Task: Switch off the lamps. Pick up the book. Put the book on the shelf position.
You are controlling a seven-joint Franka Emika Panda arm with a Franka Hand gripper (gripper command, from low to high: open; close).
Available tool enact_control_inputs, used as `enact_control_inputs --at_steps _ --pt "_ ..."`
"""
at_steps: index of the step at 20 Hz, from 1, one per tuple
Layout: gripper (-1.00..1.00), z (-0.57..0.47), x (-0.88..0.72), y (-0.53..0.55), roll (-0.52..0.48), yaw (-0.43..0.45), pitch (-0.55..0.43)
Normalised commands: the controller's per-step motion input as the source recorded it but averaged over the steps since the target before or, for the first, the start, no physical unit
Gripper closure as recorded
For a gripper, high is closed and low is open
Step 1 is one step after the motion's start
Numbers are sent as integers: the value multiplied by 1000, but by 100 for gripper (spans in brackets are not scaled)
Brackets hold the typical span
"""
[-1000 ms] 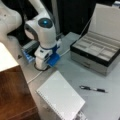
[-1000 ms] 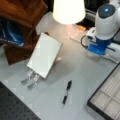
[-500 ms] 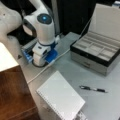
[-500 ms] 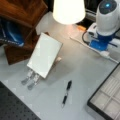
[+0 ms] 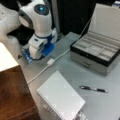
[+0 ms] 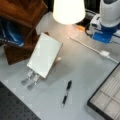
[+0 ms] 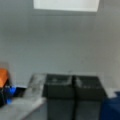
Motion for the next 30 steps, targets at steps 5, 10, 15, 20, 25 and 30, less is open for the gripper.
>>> enact_control_inputs --at_steps 5,10,15,20,25,30 --pt "100 -59 -1000 29 24 -59 -470" --pt "100 -59 -974 96 30 -97 -456" --pt "100 -206 -666 104 39 -125 -465" --pt "100 -342 -464 78 79 -134 -432" --pt "100 -323 -327 87 100 -148 -420" --pt "100 -321 -278 139 107 -171 -372"
